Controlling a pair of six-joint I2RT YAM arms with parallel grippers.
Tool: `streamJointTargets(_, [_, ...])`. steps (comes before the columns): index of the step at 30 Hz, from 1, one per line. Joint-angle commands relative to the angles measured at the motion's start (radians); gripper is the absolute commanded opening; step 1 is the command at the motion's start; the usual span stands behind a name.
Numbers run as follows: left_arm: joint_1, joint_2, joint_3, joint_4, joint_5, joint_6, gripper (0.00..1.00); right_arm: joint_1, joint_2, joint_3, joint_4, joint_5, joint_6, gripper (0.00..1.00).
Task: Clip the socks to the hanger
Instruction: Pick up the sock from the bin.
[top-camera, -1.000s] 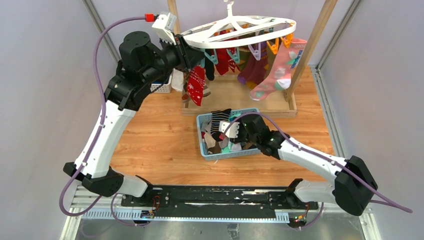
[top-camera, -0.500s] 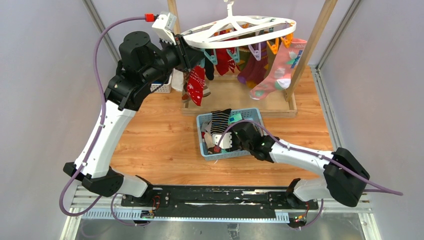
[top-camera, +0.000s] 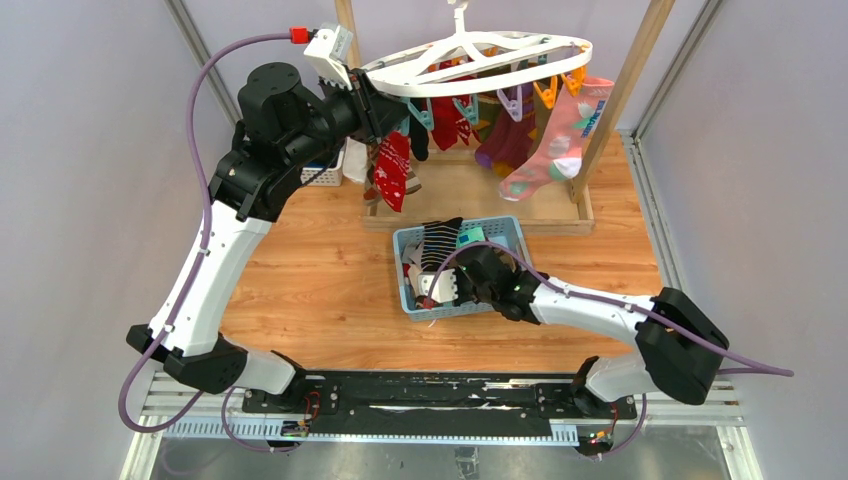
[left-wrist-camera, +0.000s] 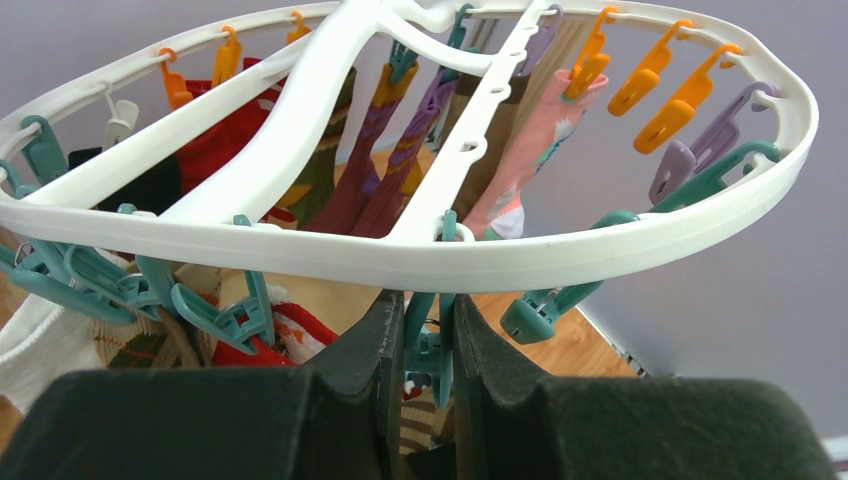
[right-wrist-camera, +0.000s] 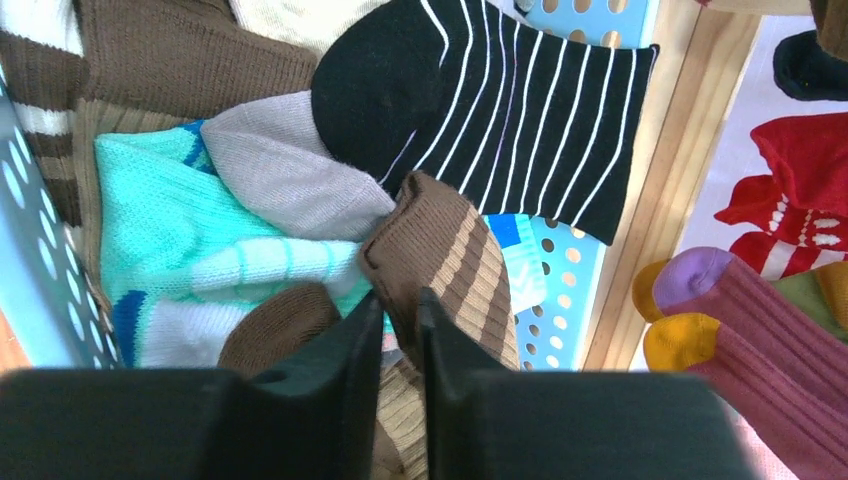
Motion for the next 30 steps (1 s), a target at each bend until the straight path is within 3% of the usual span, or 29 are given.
streamJointTargets(1, [0.013, -0.019, -0.016, -0.108, -0.07, 0.022, 0.01, 0.016, -0.011, 0.033, -0.038, -0.009, -0.01, 0.12])
streamJointTargets(5, [0.013, -0.017, -0.012, -0.107, -0.07, 0.022, 0.01, 0.014, -0.042, 0.055, -0.025, -0.014, 0.036, 0.0])
streamJointTargets(16, [0.013, -0.018, -0.009, -0.11, -0.072, 0.024, 0.01, -0.078, -0.221, 0.141, 0.1, -0.166, 0.378, 0.0])
streamJointTargets(19, [0.013, -0.02, -0.011, -0.108, -0.073, 0.022, 0.01, -0.081, -0.244, 0.183, 0.144, -0.174, 0.525, 0.0])
streamJointTargets(26, [0.013, -0.019, -0.012, -0.108, -0.075, 0.022, 0.01, -0.081, -0.282, 0.155, 0.546, -0.122, 0.983, 0.0])
streamJointTargets(30, [0.013, -0.019, -0.016, -0.11, -0.07, 0.018, 0.01, -0.081, -0.259, 0.219, 0.582, -0.016, 1.17, 0.0])
